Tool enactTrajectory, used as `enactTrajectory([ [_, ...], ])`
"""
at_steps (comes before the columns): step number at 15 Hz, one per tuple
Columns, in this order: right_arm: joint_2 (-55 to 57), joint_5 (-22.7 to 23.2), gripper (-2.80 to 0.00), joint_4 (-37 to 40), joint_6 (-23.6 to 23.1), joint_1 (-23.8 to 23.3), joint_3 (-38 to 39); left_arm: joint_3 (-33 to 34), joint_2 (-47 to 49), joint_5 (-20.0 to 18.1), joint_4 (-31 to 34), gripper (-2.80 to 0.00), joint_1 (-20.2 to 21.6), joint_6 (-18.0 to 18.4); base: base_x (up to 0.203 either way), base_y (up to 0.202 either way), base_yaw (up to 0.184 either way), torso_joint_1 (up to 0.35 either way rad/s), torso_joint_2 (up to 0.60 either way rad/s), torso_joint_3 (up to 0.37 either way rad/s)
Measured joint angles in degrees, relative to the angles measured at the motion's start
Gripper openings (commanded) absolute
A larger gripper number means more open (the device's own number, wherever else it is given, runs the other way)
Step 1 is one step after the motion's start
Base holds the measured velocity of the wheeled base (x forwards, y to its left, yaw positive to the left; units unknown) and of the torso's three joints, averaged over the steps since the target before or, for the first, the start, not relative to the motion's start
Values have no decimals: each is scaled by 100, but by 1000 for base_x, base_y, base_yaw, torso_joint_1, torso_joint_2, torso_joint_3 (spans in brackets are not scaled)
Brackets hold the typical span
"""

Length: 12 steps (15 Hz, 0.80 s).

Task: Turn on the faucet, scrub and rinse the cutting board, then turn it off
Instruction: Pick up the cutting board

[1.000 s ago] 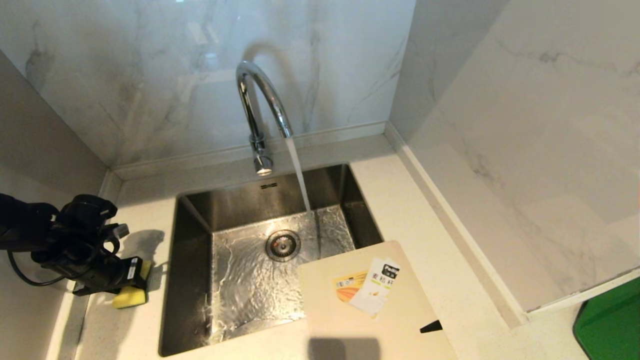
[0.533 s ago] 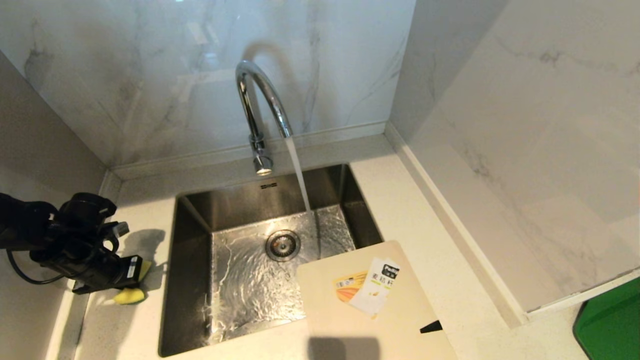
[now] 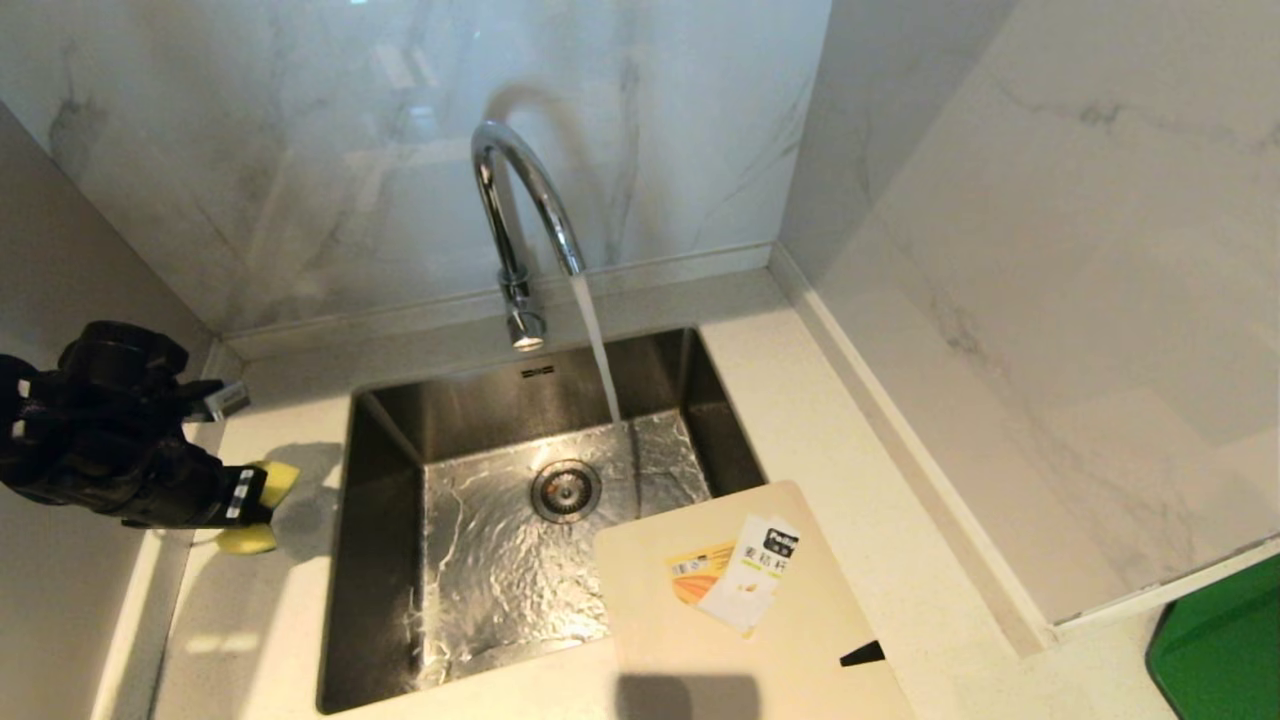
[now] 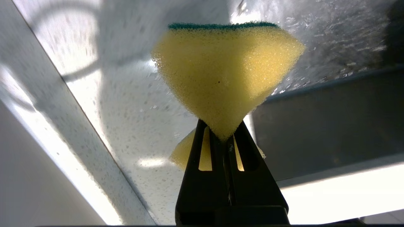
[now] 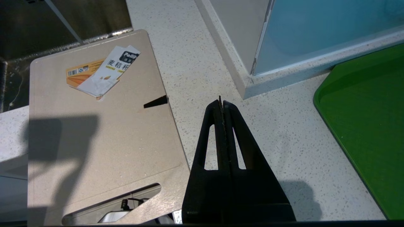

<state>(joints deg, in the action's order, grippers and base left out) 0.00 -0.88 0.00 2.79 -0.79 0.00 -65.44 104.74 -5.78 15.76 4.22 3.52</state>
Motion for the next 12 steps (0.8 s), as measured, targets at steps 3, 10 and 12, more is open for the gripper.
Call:
enactTrajectory([
  [3, 0, 0, -280, 0, -1, 0, 0, -69, -310, 2, 72, -280, -245, 7, 0, 0, 0, 0, 0, 0],
  [10, 0, 0, -280, 0, -1, 2, 0, -35, -1210, 20, 69, -280, -753, -2, 0, 0, 0, 0, 0, 0],
  [12, 0, 0, -280, 0, -1, 0, 0, 259, -1671, 2, 44, -280, -808, -2, 0, 0, 0, 0, 0, 0],
])
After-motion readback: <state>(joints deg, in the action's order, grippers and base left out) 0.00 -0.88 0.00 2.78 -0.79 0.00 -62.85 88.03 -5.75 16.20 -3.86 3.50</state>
